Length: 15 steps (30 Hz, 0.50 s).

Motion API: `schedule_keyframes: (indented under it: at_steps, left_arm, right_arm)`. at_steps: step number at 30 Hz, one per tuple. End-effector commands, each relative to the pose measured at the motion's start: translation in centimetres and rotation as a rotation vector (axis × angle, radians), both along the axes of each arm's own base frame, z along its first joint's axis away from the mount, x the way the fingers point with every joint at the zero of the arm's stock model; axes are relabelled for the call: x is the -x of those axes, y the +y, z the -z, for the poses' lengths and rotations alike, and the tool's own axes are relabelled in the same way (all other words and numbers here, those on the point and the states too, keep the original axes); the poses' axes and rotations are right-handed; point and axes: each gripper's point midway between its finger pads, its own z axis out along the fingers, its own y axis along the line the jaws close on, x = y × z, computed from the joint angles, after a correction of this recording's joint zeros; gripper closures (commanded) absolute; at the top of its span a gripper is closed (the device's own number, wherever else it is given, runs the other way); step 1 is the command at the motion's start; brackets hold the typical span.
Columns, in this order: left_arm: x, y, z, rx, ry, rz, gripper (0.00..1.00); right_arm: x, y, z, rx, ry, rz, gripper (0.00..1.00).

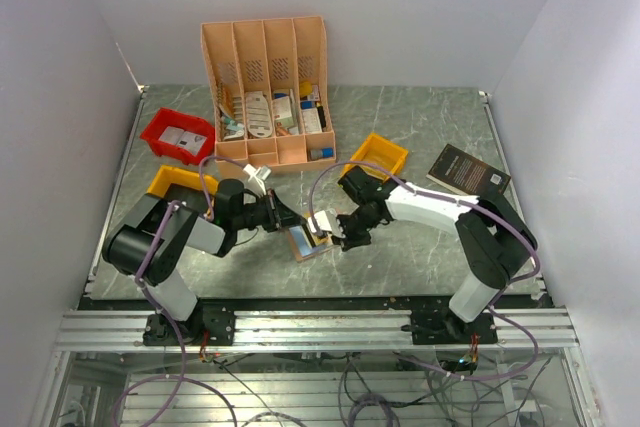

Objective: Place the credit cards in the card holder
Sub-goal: Adjust the card holder at the center of the board.

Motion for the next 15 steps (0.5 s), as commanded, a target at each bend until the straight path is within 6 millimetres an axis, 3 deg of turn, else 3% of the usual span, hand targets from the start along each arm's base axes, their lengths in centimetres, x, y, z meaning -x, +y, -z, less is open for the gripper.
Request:
schedule_keyframes:
  at_steps: [1,5,7,9,11,15]
  left_arm:
    - [-0.5,-0.2,-1.3,0.068,-0.033,-0.039,0.93]
    - [-0.2,0.1,-1.5,0.111,-0.022,-0.081,0.93]
    - [-0.1,0.2,-1.2,0.11,-0.017,-0.094,0.93]
    - [-0.1,0.3,-0.8,0.103,-0.009,-0.103,0.93]
    - [-0.2,0.3,-0.6,0.101,-0.005,-0.109,0.93]
    - [-0.4,0.3,-0.3,0.093,-0.001,-0.114,0.93]
  right_arm:
    - [0.9,1.3,-3.7,-0.147,0.115,-0.045,1.0]
    - [-1.1,0.7,-5.1,-0.209,0.113,0.066,0.96]
    - [-3.3,0.4,-5.1,-0.209,0.031,0.141,0.84]
    - [-4.3,-0.4,-4.4,-0.196,-0.036,0.206,0.65]
    - [-4.9,-0.7,-3.9,-0.192,-0.082,0.232,0.54]
    - [-5.6,-1.1,-2.6,-0.15,-0.084,0.261,0.51]
